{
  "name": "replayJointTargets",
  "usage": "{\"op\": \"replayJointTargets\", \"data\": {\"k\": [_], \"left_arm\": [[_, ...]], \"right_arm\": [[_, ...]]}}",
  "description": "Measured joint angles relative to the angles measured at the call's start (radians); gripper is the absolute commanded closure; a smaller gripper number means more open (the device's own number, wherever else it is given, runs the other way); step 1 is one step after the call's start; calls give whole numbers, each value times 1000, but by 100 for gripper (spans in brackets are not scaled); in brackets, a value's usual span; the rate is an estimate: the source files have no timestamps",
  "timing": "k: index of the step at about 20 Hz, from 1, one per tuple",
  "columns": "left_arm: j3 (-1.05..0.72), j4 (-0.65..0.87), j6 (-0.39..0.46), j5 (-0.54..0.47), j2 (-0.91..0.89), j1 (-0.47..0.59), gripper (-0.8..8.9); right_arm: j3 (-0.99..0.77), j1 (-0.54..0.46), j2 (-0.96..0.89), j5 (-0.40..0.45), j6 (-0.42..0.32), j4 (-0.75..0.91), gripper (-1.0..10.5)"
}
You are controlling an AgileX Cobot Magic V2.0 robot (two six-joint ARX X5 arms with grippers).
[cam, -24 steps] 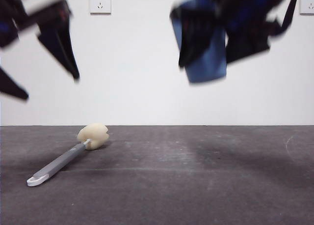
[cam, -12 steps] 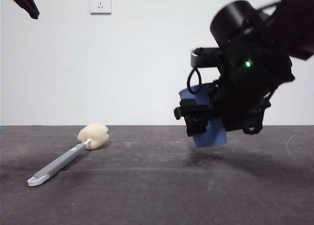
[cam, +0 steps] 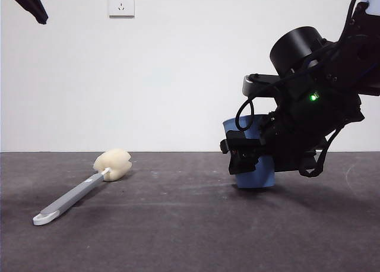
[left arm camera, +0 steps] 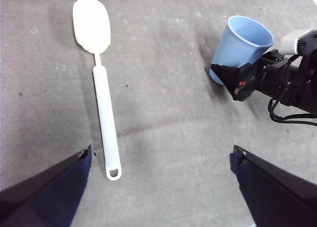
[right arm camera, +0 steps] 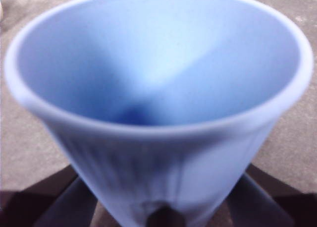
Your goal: Pick up the cup brush,pick up the cup,insert the brush into the cup,clean the cup,put the cup brush back,put the cup back to the fixed position on the table
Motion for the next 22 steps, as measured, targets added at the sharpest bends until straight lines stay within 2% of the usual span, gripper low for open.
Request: {"op": "replayJointTargets", "data": {"k": [1,4,8,11,13,14,17,22], "left_arm": [[0,0,1,0,0,0,343],[0,0,3,-15,0,0,343],[0,-8,6,-19,0,0,343],[0,-24,6,-20,0,0,343],[0,-33,6,-22,0,0,343],[0,-34,6,-22,0,0,343],[0,-34,6,-22,0,0,343],[0,-34,17,-23,0,0,343]], "right_arm": [[0,0,0,-1,0,-9,922],[12,0,-6,-12,0,-50,669],[16,0,-11,-13,0,-76,518],[12,1,-8,-36,4,-150,495],[6,2,-6,-42,0,-143,480],[6,2,-6,-45,0,-143,434],[6,4,-15,-50,6,-162,434],[6,4,-96,-50,21,-334,434]]}}
